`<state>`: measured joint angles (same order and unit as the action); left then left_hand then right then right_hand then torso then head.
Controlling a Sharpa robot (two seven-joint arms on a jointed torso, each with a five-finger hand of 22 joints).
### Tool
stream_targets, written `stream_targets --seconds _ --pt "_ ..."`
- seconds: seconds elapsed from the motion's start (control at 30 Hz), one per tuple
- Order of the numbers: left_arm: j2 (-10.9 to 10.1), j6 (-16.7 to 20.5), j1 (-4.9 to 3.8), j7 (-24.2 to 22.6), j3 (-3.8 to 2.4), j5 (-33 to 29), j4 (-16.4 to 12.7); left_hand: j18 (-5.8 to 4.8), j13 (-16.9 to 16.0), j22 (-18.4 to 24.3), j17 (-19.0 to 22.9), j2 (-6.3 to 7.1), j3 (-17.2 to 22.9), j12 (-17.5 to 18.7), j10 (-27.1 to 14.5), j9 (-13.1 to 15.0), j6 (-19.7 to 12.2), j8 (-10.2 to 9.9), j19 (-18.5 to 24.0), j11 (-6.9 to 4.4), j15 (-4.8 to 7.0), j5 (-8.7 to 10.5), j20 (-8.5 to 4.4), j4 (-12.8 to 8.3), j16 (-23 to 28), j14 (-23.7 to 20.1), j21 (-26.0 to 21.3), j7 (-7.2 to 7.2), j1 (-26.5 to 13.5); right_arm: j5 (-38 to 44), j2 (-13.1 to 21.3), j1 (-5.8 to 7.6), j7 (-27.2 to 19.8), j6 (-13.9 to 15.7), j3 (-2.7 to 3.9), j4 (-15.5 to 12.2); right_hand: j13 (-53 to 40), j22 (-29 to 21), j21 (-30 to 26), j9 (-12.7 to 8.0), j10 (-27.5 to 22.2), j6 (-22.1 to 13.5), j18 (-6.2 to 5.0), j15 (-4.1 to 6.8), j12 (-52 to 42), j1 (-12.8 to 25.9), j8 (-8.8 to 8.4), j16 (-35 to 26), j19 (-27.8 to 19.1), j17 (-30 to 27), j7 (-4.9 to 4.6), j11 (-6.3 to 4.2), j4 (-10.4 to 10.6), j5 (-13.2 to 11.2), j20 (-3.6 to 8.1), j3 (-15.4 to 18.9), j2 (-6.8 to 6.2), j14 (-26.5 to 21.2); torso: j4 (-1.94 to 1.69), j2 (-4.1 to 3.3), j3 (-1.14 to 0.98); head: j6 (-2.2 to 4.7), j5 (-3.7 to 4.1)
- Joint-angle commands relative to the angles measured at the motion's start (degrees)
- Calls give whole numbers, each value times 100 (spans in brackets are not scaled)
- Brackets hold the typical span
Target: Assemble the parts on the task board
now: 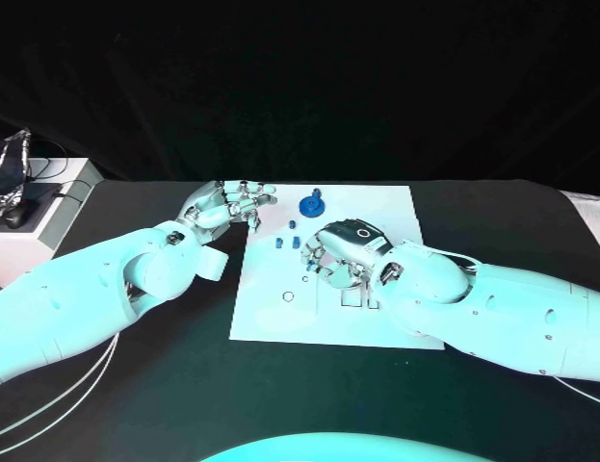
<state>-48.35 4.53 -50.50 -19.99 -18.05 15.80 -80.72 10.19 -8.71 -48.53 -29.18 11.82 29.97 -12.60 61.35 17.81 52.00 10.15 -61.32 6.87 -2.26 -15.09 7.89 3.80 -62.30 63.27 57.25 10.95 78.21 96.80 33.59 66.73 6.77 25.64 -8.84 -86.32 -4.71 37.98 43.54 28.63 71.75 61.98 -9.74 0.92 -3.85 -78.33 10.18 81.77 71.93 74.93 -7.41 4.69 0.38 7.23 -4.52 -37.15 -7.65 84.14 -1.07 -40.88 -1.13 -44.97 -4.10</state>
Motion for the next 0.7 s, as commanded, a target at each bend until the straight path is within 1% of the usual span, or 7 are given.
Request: stream_targets --seconds 0.03,0.1,0.2,0.27,0.33,0.5,0.7 --pt "15 -1 3 -40 -6 -9 -7 -92 8 6 -7 23 33 26 -7 -5 -19 -29 -40 26 -34 -4 -7 1 -33 17 21 20 42 107 -24 -24 -83 -50 -5 -2 0 -6 -14 8 142 17 -6 27 -1 0 25 30 -9 17 -3 -114 -14 14 19 -34 32 327 6 -1 3 -40 -48" --pt "15 -3 3 -33 -6 -8 -7 -93 9 4 -8 24 33 27 -9 -6 -21 -30 -41 27 -36 -4 -6 1 -34 17 24 21 42 106 -40 -39 -83 -69 -8 6 0 -6 -14 8 142 17 -6 27 -1 0 25 30 -9 17 -3 -114 -14 14 19 -34 32 327 8 -4 3 -64 -72" --pt "16 -14 3 -16 -6 -8 -5 -93 9 4 -8 24 33 27 -9 -6 -21 -30 -41 27 -36 -4 -6 1 -34 17 24 21 42 109 -58 -54 -75 -82 -12 21 1 -9 -17 12 142 14 -6 26 1 0 26 29 -10 13 -5 -112 -16 20 18 -39 32 326 9 -4 4 -77 -82" --pt "17 -40 4 7 -6 -8 -5 -90 9 15 -9 23 34 28 -9 -7 -22 -30 -32 28 -37 -3 -4 2 -35 17 16 22 40 127 -74 -69 -53 -90 -16 41 2 -2 -11 14 141 11 -5 25 2 0 27 28 -8 10 -7 -111 -18 25 18 -42 33 326 6 2 5 -110 -90" --pt "15 -56 4 18 -6 -7 -5 -88 10 20 -9 23 34 28 -10 -7 -22 -30 -28 29 -38 -3 -4 3 -35 17 13 23 39 148 -82 -76 -30 -88 -17 61 2 -2 -11 14 141 11 -5 25 2 0 27 28 -8 10 -7 -111 -18 25 18 -42 33 326 1 1 5 -122 -96" --pt "8 -74 4 46 -6 -5 -6 -88 10 20 -9 23 34 28 -10 -7 -22 -30 -28 29 -38 -3 -4 3 -35 17 13 23 39 191 -103 -85 -2 -80 -19 118 3 -8 -18 18 141 8 -6 25 4 -2 28 31 -10 13 -8 -110 -22 31 18 -48 32 326 3 0 12 -143 -108" --pt "-3 -95 3 74 -6 -2 -9 -90 11 12 -10 22 34 30 -14 -8 -24 -31 -32 31 -39 -3 -2 6 -36 16 19 24 37 216 -121 -89 -8 -130 -23 124 3 -8 -18 18 141 8 -6 25 4 -2 28 31 -10 13 -8 -110 -22 31 18 -48 32 326 6 -5 8 -156 -116"
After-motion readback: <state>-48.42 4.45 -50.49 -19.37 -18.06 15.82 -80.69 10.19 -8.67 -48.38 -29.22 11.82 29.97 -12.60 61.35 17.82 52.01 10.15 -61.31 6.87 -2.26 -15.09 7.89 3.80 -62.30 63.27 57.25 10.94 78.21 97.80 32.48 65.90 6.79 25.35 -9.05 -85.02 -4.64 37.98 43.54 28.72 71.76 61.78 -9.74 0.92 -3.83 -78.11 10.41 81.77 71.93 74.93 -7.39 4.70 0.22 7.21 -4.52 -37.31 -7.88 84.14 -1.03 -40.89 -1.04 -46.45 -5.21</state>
